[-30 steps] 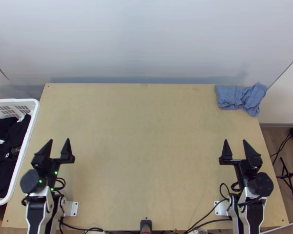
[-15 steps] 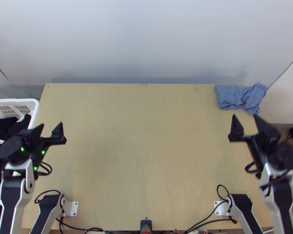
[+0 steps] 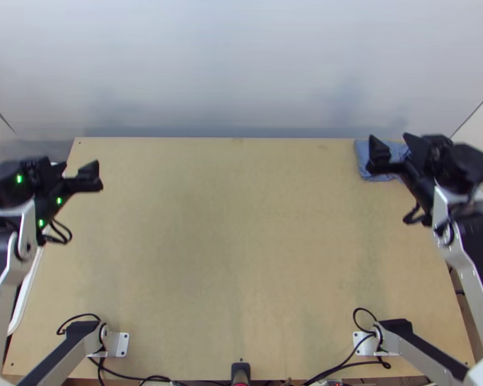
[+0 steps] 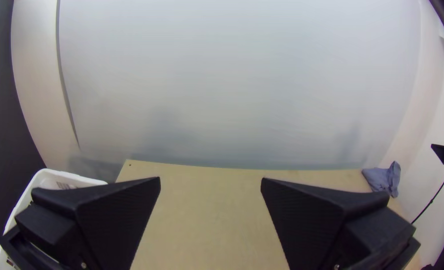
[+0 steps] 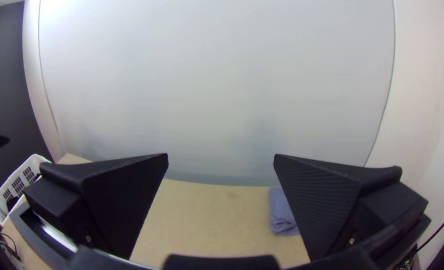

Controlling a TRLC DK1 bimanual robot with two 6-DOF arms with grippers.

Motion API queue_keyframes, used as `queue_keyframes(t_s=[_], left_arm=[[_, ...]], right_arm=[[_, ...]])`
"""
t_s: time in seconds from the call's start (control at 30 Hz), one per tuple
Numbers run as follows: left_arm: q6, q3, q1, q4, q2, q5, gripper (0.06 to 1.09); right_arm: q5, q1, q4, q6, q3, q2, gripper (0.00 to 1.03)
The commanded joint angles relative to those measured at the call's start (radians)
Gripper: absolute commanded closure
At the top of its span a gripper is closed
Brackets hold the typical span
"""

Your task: Fold the t-shirt

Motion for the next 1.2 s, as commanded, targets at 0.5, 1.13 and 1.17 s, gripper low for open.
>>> queue_keyframes(t_s=[0.5, 1.13, 1.17], left_arm=[[0.013, 0.383, 0.190, -0.148, 0.438, -0.139, 0.11], [0.189, 0.277, 0.699, -0.030, 0.515, -0.137, 0.11], [0.194, 0.280, 0.722, -0.019, 0.536, -0.137, 0.11]], right_arm=[[0.002, 0.122, -0.118, 0.143, 0.256, 0.320, 0.05], [0.002, 0.295, -0.114, 0.117, 0.394, 0.532, 0.05], [0.002, 0.297, -0.114, 0.115, 0.396, 0.535, 0.05]])
